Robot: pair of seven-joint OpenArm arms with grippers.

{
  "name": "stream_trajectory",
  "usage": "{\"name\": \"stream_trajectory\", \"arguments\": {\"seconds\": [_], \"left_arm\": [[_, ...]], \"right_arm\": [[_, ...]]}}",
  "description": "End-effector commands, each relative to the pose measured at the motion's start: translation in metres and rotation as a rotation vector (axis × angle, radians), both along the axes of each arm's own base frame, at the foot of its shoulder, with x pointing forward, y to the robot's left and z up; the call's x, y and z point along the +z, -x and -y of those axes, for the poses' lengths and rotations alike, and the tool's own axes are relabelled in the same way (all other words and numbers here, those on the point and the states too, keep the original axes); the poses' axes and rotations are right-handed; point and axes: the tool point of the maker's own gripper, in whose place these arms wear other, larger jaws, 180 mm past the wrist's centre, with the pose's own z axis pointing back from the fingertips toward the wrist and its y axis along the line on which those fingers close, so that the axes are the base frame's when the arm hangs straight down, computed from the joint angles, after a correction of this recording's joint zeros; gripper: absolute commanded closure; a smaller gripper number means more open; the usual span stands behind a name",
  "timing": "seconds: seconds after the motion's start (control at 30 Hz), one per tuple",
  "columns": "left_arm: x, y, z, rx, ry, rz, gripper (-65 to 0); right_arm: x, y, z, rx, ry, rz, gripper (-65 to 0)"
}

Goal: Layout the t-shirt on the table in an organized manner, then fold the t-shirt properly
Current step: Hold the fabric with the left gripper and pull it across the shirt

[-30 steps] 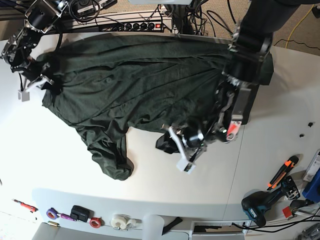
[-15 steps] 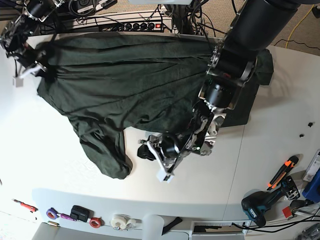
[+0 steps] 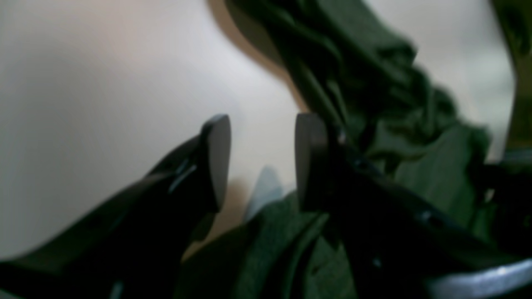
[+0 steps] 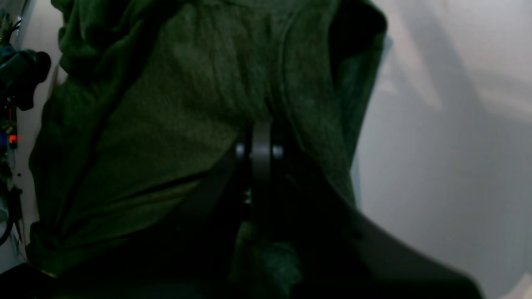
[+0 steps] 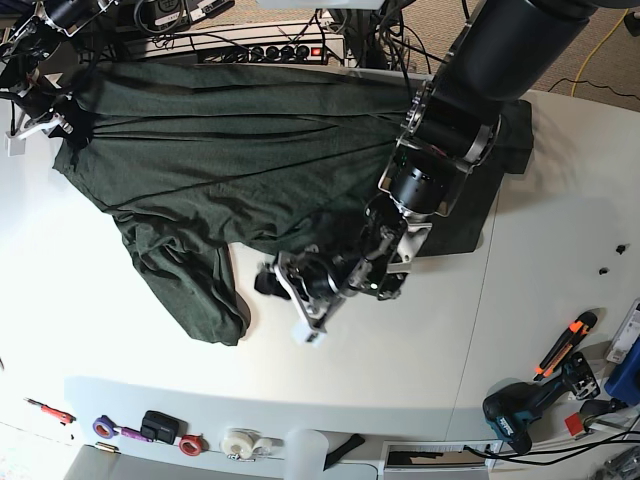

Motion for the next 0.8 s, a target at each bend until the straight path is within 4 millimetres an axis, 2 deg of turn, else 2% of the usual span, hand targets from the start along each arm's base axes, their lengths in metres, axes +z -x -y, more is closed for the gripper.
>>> {"name": "stream_trajectory", "arguments": {"seconds": [0.0, 0.2, 0.43, 0.6, 0.77], "left_arm": [[0.024, -0.007, 0.019, -0.019, 0.039, 0.057, -26.2], [0.008, 0.013, 0.035, -0.110, -0.049, 0.106, -26.2], [0.004, 0.027, 0.047, -0.172, -0.065, 0.118, -26.2], [0.006, 0.023, 0.048, -0.149, -0.054, 0.134, -25.8], [0.021, 0.010, 0.051, -0.084, 0.019, 0.207, -25.3]], "right_arm": [[0.009, -0.001, 0.010, 0.002, 0.033, 0.003, 0.0], [0.010, -0.003, 0.009, 0.001, 0.027, 0.013, 0.0], [0.010, -0.003, 0.009, 0.000, 0.027, 0.015, 0.0], [0.011, -0.004, 0.010, -0.001, 0.026, 0.020, 0.0], [0.013, -0.005, 0.009, -0.002, 0.019, 0.034, 0.0]]}}
